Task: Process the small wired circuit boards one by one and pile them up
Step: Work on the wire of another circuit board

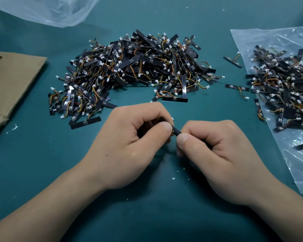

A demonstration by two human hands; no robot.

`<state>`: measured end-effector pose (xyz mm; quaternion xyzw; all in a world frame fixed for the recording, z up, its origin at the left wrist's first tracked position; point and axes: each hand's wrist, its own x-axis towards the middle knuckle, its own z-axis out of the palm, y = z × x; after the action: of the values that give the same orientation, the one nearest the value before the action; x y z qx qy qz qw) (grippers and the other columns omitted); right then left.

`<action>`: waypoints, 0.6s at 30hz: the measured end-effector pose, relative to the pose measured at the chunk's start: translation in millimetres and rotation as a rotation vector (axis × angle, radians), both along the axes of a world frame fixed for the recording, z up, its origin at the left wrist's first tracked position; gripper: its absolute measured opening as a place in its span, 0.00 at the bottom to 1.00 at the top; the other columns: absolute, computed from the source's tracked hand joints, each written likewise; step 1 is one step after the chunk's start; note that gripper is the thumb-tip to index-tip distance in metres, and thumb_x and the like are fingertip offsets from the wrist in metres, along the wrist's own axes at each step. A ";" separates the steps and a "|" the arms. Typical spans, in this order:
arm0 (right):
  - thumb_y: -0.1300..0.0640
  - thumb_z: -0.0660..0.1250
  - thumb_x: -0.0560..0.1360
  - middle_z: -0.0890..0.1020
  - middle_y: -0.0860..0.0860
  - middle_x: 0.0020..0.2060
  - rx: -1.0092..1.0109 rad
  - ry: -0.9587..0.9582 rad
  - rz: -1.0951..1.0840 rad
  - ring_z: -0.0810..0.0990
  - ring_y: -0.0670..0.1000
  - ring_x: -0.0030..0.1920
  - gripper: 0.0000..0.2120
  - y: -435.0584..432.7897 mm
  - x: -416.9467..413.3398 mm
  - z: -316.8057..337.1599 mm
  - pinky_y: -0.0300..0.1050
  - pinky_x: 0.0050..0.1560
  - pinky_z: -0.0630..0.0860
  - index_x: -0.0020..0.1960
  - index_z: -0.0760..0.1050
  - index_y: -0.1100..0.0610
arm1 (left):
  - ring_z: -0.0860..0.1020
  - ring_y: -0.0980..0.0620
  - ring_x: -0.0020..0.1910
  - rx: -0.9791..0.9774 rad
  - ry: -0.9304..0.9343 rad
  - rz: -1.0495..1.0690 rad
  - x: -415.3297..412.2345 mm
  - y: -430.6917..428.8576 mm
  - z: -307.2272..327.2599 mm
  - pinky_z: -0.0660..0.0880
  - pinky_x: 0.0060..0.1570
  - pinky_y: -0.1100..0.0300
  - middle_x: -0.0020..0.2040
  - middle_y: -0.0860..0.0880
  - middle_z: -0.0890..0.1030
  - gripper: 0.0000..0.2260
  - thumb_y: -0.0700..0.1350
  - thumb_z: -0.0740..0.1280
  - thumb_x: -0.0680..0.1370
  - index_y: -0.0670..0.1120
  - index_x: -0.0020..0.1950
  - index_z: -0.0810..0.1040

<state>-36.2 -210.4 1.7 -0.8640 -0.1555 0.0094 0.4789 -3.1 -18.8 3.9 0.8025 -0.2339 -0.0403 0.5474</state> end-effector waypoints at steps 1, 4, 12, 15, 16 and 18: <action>0.47 0.59 0.78 0.68 0.55 0.25 -0.014 -0.010 0.007 0.65 0.52 0.27 0.20 -0.2 0.2 -0.2 0.50 0.31 0.66 0.31 0.68 0.57 | 0.75 0.41 0.34 -0.005 0.001 -0.001 -0.2 0.3 -0.1 0.72 0.35 0.47 0.33 0.46 0.78 0.08 0.41 0.64 0.78 0.44 0.41 0.81; 0.48 0.59 0.77 0.66 0.55 0.24 -0.079 -0.067 0.024 0.63 0.54 0.27 0.22 0.1 0.0 -2.9 0.39 0.38 0.65 0.30 0.65 0.60 | 0.77 0.49 0.36 -0.002 -0.043 -0.004 -1.3 0.0 -0.2 0.74 0.37 0.54 0.38 0.50 0.81 0.08 0.45 0.64 0.79 0.48 0.50 0.83; 0.52 0.62 0.84 0.83 0.48 0.38 0.446 -0.093 -0.390 0.71 0.46 0.26 0.16 -4.1 7.7 -8.1 0.35 0.29 0.70 0.71 0.76 0.50 | 0.73 0.56 0.65 0.182 -0.185 0.250 3.2 0.6 -7.4 0.68 0.65 0.62 0.62 0.60 0.78 0.17 0.44 0.63 0.78 0.53 0.67 0.77; 0.54 0.65 0.81 0.84 0.46 0.37 0.305 -0.055 -0.309 0.75 0.44 0.29 0.15 -3.6 6.7 -10.8 0.33 0.34 0.72 0.66 0.79 0.49 | 0.70 0.56 0.68 0.447 -0.240 0.191 4.6 -1.1 -12.7 0.62 0.67 0.57 0.65 0.62 0.77 0.18 0.42 0.62 0.77 0.56 0.65 0.79; 0.54 0.66 0.80 0.84 0.46 0.37 0.247 -0.056 -0.263 0.77 0.45 0.31 0.13 -1.4 4.4 -10.7 0.32 0.36 0.72 0.63 0.81 0.47 | 0.69 0.56 0.67 0.514 -0.257 0.173 4.7 -1.6 -13.9 0.59 0.65 0.57 0.65 0.63 0.76 0.18 0.42 0.62 0.77 0.58 0.63 0.79; 0.55 0.69 0.79 0.83 0.44 0.39 0.121 -0.094 -0.228 0.79 0.46 0.35 0.10 2.0 -0.1 -10.3 0.31 0.39 0.72 0.58 0.82 0.45 | 0.70 0.56 0.65 0.556 -0.284 0.163 4.1 -1.6 -15.1 0.56 0.61 0.58 0.63 0.64 0.76 0.17 0.42 0.62 0.78 0.60 0.60 0.80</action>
<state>-36.3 -208.3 -8.5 -0.8451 -0.0791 -0.0949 0.5201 1.0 -20.4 -11.2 0.9350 -0.2231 0.0537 0.2704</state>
